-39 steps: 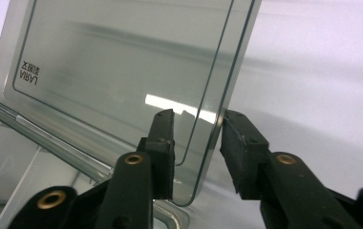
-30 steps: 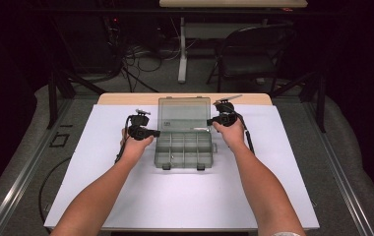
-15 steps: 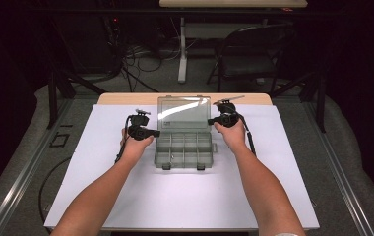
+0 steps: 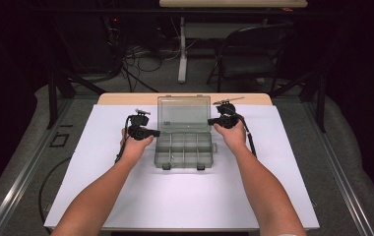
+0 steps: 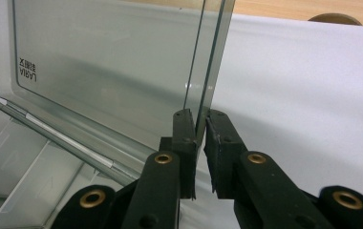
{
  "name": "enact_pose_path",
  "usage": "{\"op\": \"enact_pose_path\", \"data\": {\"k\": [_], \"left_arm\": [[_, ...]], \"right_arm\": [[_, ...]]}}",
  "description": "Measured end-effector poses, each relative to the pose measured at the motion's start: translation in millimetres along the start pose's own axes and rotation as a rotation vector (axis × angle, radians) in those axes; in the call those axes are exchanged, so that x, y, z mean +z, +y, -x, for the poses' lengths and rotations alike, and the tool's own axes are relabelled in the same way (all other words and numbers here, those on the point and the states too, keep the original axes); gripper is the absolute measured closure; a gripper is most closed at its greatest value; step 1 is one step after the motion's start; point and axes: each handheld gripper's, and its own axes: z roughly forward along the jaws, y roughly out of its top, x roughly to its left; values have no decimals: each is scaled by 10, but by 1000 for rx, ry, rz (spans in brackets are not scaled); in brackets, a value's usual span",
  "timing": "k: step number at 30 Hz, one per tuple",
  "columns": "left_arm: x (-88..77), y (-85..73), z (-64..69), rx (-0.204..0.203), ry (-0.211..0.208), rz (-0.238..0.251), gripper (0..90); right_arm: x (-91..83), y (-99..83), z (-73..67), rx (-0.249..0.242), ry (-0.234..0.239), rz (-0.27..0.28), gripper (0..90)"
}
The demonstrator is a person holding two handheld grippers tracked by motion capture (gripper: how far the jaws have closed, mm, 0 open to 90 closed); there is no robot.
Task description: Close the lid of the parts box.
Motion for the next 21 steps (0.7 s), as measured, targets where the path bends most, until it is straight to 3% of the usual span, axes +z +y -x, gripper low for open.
{"op": "enact_pose_path", "data": {"k": [11, 21], "left_arm": [[0, -1, -1, 3, 0, 2, 825], [-13, 5, -4, -6, -4, 25, 869]], "right_arm": [[-16, -53, -12, -36, -4, 44, 826], [-40, -118, -39, -106, -14, 101, 824]]}}
